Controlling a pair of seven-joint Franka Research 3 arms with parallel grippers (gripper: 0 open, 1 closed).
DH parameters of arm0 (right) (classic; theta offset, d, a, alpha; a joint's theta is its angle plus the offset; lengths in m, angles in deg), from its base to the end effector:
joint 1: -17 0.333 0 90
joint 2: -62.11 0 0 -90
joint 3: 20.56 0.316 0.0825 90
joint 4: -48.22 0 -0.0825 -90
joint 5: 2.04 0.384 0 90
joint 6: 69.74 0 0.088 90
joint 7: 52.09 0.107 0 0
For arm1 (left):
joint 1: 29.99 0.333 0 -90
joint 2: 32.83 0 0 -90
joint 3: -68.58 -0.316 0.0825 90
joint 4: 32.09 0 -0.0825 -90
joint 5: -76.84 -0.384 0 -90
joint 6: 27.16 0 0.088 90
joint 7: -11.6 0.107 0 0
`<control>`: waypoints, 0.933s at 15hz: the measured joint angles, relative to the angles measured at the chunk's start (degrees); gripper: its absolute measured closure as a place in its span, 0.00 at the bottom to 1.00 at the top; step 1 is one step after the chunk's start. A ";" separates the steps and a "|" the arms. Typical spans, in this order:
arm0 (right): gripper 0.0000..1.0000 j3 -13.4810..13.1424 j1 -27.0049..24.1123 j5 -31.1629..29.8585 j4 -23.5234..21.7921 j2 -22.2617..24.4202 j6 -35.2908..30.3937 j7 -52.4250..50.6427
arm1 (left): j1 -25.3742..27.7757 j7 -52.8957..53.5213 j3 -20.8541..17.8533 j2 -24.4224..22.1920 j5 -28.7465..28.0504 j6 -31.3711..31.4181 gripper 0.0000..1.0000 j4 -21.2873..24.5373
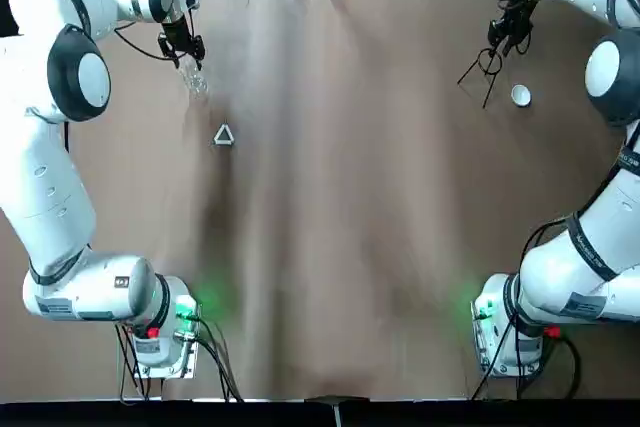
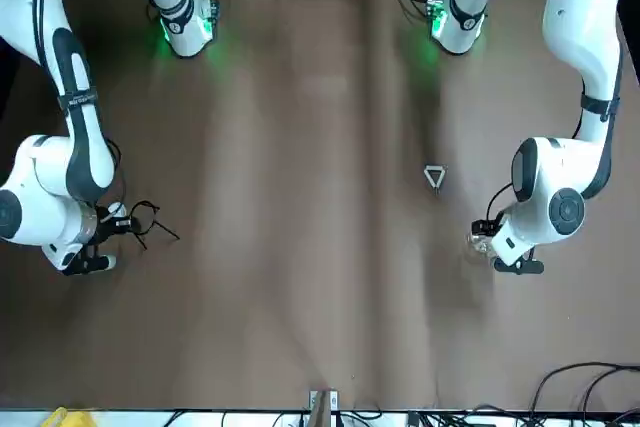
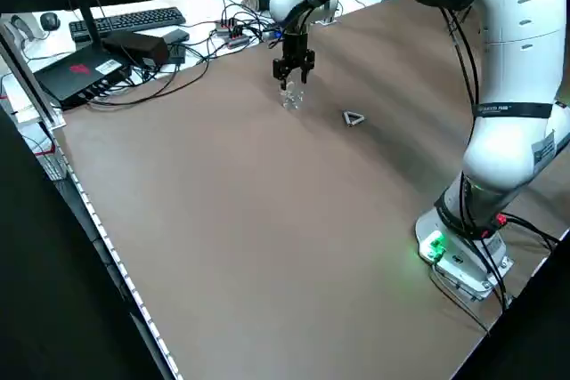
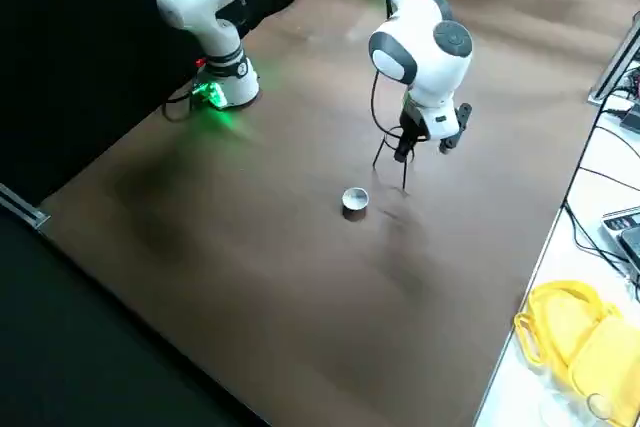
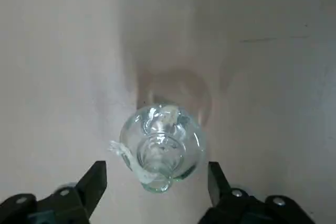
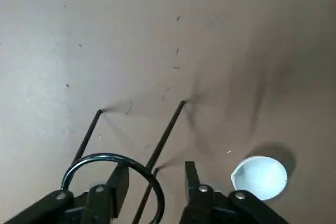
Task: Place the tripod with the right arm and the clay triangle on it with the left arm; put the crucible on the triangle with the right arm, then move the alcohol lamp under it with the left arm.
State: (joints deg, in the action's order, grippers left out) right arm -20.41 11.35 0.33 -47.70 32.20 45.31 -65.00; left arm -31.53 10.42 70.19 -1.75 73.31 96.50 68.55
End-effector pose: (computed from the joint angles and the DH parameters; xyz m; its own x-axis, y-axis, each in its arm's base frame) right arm 0.6524 -0.0605 0.2863 0.9781 0.1128 -0.1748 0.1009 -0.9920 -0.0758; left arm 0.6467 -0.0317 0.2489 0.9880 -0.0660 -0.1396 -0.0714 -0.9969 -0.0344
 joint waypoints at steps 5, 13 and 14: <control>0.62 0.01 0.13 0.00 0.00 -0.20 0.08 0.00 | 0.00 0.02 0.00 0.08 0.00 0.00 0.23 0.01; 0.70 -0.01 0.13 0.01 0.00 -0.21 0.17 0.00 | 0.09 0.03 -0.04 0.66 0.00 0.00 0.31 0.06; 0.73 -0.02 0.13 0.01 0.00 -0.21 0.17 0.00 | 0.09 0.04 -0.04 0.70 0.00 0.00 0.32 0.07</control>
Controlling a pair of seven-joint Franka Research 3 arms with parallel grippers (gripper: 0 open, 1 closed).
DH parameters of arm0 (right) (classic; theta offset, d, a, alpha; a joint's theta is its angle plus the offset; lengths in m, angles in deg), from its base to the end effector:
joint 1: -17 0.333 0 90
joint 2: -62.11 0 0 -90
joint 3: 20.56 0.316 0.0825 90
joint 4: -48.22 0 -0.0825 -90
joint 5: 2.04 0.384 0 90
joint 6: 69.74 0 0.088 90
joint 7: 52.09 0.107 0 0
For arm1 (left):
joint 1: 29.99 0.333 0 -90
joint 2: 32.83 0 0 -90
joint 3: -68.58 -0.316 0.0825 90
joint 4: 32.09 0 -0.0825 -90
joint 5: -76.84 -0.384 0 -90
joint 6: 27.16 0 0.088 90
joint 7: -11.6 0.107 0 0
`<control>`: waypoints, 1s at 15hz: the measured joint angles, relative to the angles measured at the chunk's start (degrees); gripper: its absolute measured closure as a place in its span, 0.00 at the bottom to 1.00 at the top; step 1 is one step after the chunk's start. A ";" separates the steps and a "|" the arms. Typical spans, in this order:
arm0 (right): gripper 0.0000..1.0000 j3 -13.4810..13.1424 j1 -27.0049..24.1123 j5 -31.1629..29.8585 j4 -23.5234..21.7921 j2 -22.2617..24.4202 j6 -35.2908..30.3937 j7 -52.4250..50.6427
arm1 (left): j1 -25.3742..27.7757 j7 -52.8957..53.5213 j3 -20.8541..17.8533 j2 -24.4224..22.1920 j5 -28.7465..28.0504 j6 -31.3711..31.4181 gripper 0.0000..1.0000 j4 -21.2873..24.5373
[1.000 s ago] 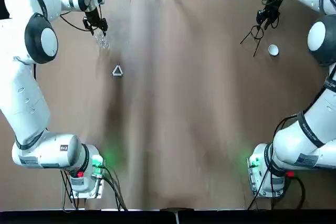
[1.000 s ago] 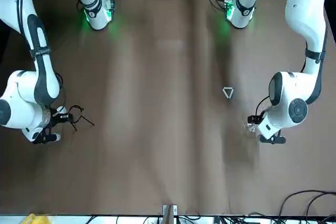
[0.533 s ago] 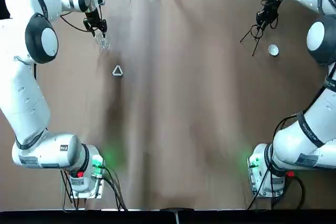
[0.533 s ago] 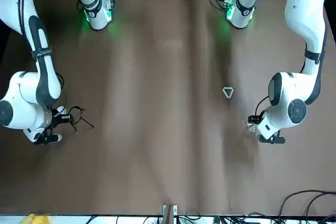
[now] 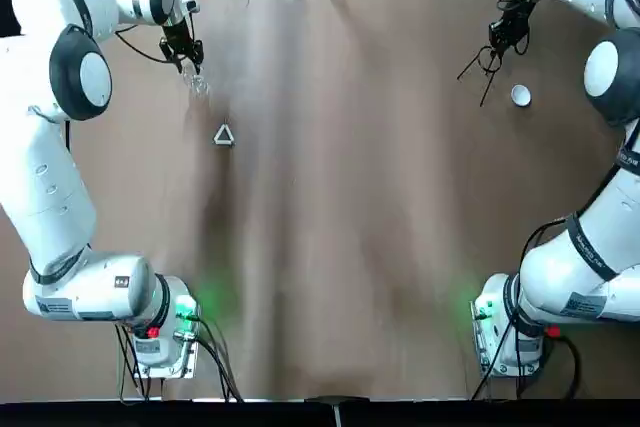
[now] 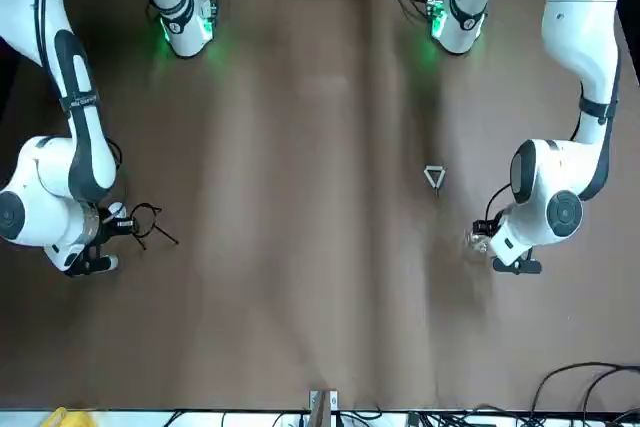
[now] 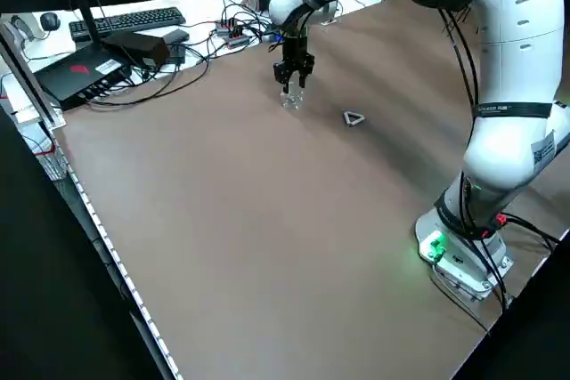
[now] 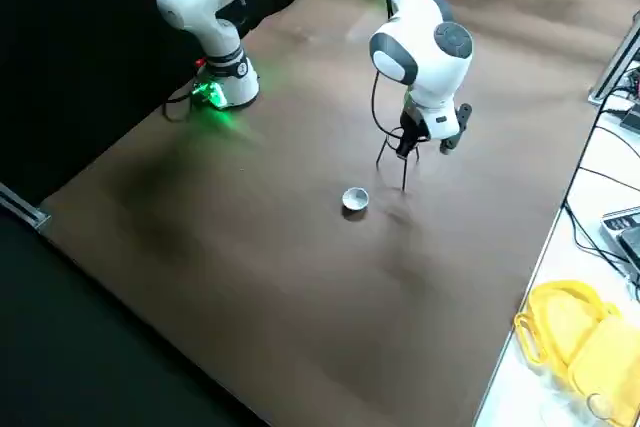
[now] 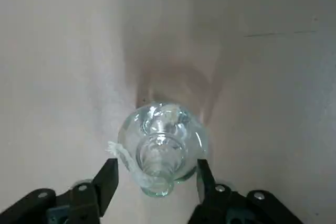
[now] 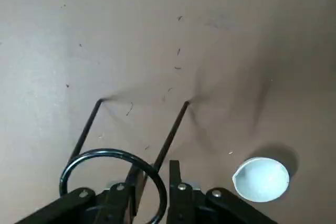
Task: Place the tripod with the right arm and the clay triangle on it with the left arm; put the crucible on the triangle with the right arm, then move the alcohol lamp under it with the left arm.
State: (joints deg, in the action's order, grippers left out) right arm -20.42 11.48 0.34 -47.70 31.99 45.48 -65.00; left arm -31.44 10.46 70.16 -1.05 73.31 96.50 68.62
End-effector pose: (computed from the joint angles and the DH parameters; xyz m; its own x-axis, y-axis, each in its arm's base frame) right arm 0.6527 -0.0592 0.2841 0.9778 0.1147 -0.1755 0.1027 -0.9918 -0.0759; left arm 0.6453 -0.0303 0.2405 0.9861 -0.0646 -0.1530 -0.0706 -0.9969 -0.0340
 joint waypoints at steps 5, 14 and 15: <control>0.92 -0.03 -0.01 0.00 0.06 0.00 0.00 0.08 | 0.01 0.00 -0.01 0.07 0.00 0.00 0.35 0.02; 0.92 0.35 4.25 0.11 2.04 0.48 -1.87 11.09 | 0.01 0.00 -0.02 0.07 0.00 0.00 0.46 0.02; 0.92 0.48 5.78 0.37 2.33 0.95 -3.44 13.81 | 0.01 0.00 -0.02 0.07 0.00 0.00 0.48 0.02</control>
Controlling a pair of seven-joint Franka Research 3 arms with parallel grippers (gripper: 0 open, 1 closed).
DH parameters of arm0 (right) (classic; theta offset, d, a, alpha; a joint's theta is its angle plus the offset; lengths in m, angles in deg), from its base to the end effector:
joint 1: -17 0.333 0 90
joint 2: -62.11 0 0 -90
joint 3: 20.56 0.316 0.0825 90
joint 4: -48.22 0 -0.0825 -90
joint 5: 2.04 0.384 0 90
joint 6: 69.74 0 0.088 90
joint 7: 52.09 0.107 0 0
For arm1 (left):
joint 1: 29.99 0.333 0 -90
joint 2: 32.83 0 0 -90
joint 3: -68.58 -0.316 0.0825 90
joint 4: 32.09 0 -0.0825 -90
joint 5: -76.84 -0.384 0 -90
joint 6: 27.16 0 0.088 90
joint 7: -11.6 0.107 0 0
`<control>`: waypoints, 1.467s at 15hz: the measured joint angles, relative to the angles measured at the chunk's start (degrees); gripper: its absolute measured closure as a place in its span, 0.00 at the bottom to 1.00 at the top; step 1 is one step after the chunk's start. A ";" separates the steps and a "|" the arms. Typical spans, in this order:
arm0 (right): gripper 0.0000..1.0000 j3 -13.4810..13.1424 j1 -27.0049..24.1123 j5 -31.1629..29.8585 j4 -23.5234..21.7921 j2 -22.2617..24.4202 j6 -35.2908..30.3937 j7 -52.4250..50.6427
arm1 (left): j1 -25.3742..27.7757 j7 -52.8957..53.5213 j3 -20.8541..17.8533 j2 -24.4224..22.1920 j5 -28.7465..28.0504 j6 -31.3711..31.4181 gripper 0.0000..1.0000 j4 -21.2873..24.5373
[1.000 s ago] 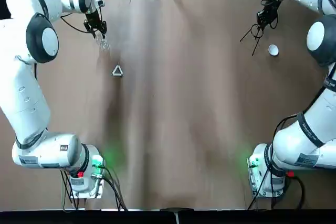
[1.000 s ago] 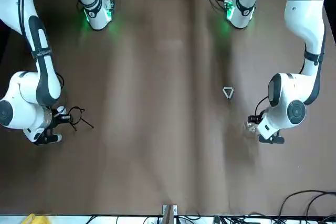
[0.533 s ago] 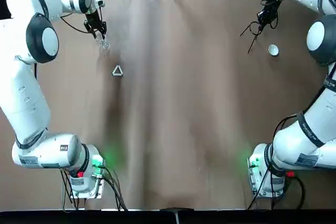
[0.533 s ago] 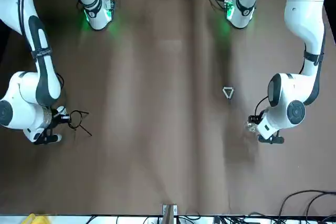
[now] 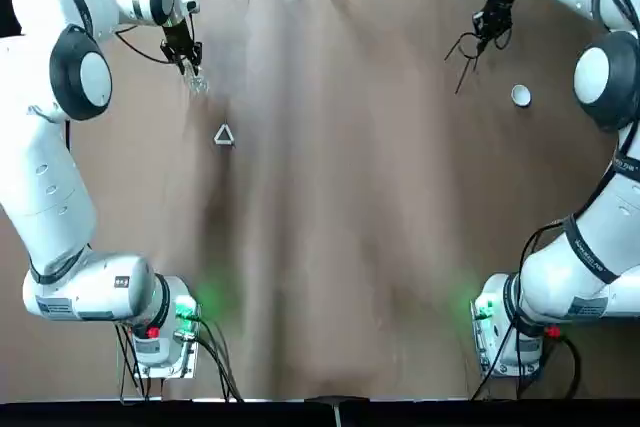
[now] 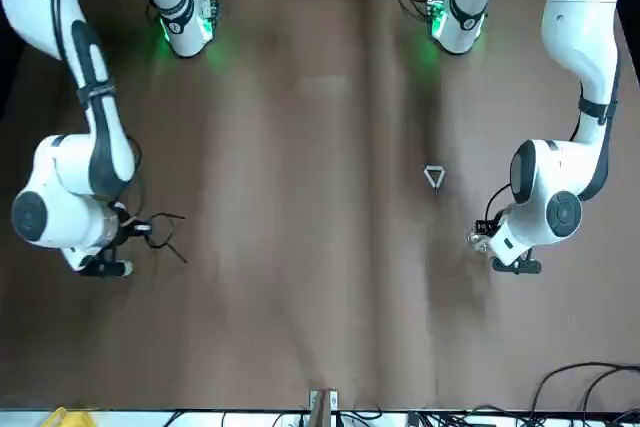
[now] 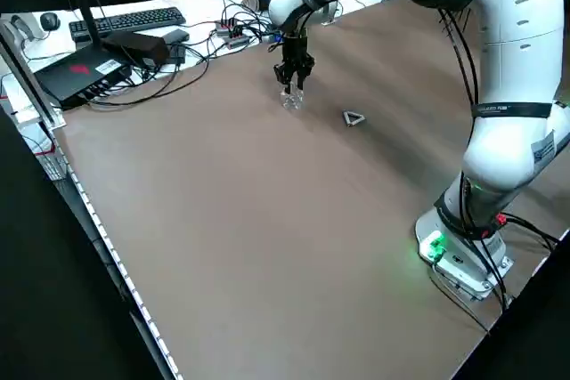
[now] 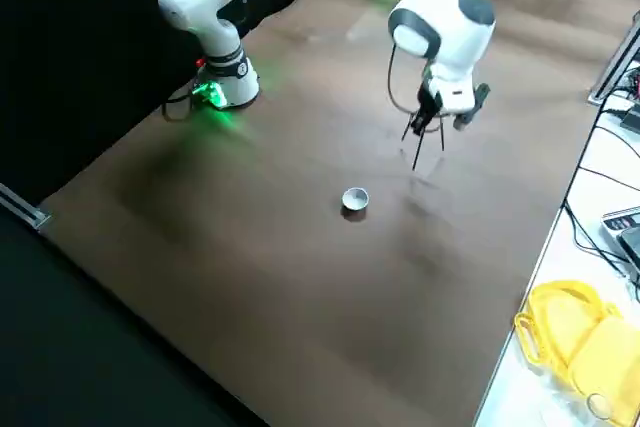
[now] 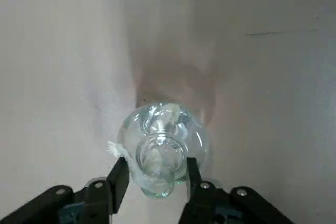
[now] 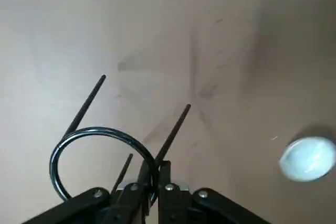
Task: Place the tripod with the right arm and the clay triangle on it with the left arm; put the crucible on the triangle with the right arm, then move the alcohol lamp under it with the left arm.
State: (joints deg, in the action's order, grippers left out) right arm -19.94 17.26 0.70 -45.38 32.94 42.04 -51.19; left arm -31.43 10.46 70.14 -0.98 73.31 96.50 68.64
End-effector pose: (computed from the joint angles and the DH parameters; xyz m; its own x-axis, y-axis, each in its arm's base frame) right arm 0.6595 0.0125 0.3085 0.9813 -0.0187 -0.1918 -0.0273 -0.9987 -0.0425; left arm 0.6451 -0.0300 0.2396 0.9859 -0.0641 -0.1545 -0.0702 -0.9970 -0.0341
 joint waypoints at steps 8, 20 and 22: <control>0.92 0.91 18.29 5.33 5.41 2.14 -7.65 34.87 | -0.04 0.00 0.01 0.00 0.00 0.04 0.55 -0.03; 0.92 0.90 37.91 11.49 12.09 -6.48 9.18 61.43 | -0.11 0.00 0.09 -0.10 0.00 0.07 0.70 -0.21; 0.92 0.86 39.59 11.51 14.00 -8.77 9.95 61.94 | -0.09 0.00 0.07 -0.15 0.00 0.08 0.71 -0.24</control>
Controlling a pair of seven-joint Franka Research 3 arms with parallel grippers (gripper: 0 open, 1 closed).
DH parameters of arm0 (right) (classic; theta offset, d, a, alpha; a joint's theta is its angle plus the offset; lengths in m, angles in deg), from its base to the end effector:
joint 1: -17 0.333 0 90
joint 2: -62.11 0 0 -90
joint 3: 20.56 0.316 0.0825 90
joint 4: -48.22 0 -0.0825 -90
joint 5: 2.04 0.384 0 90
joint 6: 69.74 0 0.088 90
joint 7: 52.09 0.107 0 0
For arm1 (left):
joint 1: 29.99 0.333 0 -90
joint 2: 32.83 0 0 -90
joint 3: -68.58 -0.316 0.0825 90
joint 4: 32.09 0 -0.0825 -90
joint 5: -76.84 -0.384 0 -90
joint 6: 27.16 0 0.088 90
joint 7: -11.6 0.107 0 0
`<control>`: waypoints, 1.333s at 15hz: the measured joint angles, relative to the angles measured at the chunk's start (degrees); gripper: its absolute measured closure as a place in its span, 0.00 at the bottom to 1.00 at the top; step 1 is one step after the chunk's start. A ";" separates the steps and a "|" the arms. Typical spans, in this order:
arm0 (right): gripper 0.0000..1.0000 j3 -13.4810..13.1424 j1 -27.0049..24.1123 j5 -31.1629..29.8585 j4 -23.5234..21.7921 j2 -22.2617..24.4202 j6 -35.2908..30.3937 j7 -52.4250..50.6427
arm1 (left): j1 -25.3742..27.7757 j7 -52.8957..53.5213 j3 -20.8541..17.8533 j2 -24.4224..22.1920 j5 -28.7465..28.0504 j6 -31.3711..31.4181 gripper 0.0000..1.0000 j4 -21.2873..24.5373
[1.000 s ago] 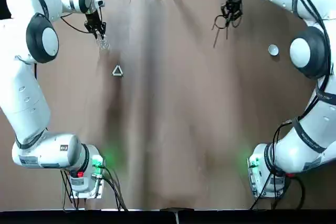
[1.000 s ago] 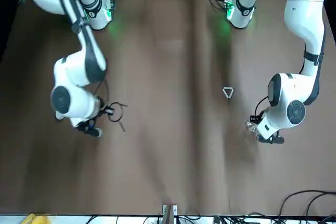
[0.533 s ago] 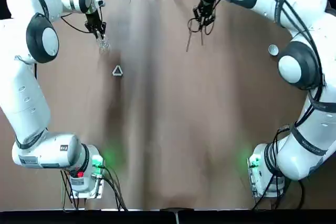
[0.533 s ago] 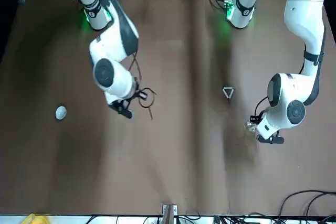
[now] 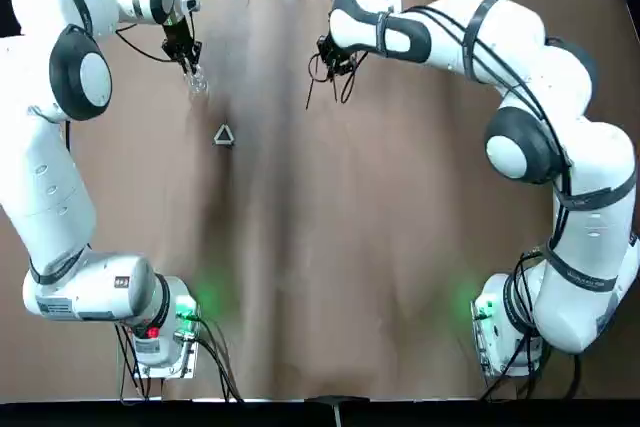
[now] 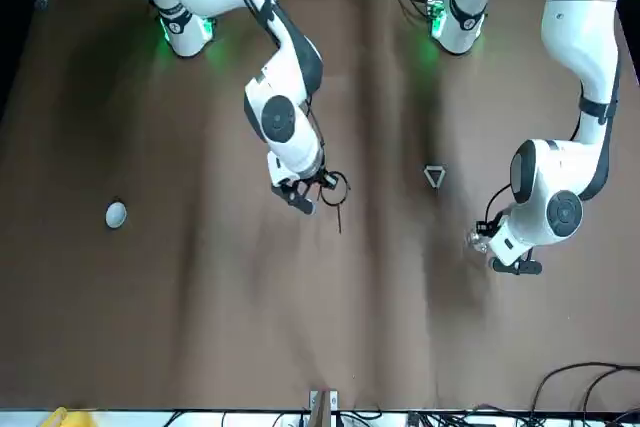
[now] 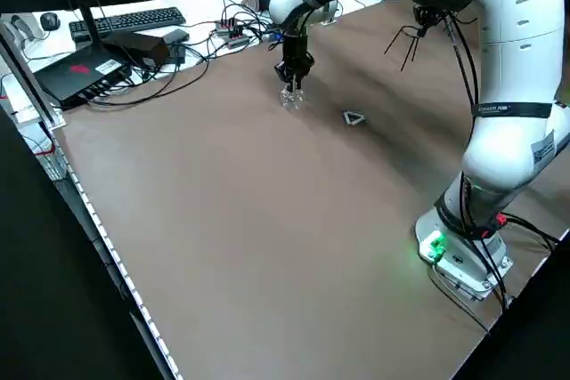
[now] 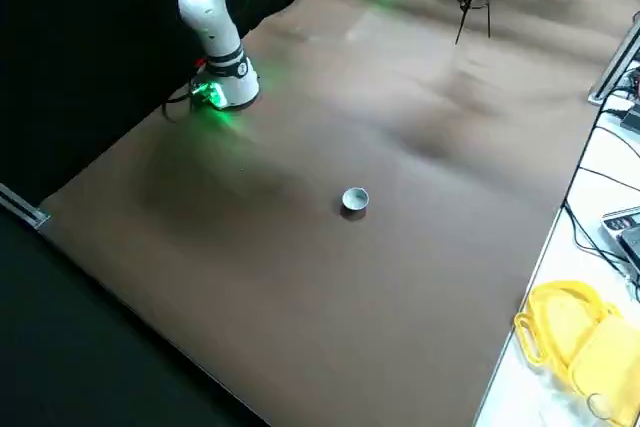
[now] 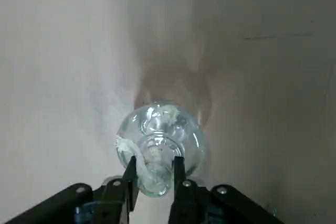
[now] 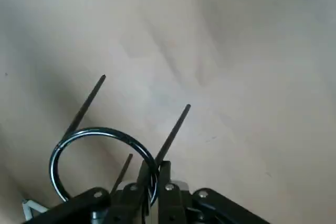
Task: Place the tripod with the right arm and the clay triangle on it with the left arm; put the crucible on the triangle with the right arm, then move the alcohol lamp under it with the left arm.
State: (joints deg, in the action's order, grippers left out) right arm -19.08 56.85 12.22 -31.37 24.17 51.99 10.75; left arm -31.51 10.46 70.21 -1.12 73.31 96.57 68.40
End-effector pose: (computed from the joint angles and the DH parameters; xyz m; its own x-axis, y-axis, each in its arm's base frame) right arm 0.5467 0.4902 0.3284 0.8674 -0.4631 -0.1820 -0.4906 -0.8571 -0.1574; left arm 0.6467 -0.0317 0.2430 0.9869 -0.0667 -0.1467 -0.0723 -0.9968 -0.0336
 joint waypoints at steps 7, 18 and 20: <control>0.92 -0.05 2.49 0.01 4.01 -5.21 1.32 0.08 | 0.01 0.00 0.00 -0.10 0.00 -0.04 0.71 -0.01; 0.92 -0.23 2.61 0.00 4.21 -5.65 1.35 -0.09 | -0.08 -0.04 0.15 -0.19 0.00 -3.23 0.62 0.06; 0.92 -0.23 2.61 0.00 4.21 -5.70 1.35 -0.10 | -0.26 -0.08 0.37 -0.81 0.00 -5.68 0.60 0.12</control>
State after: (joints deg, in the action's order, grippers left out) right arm -19.31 59.46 12.22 -27.17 18.48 53.33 10.65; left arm -31.77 10.38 70.58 -1.93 73.31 90.90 68.52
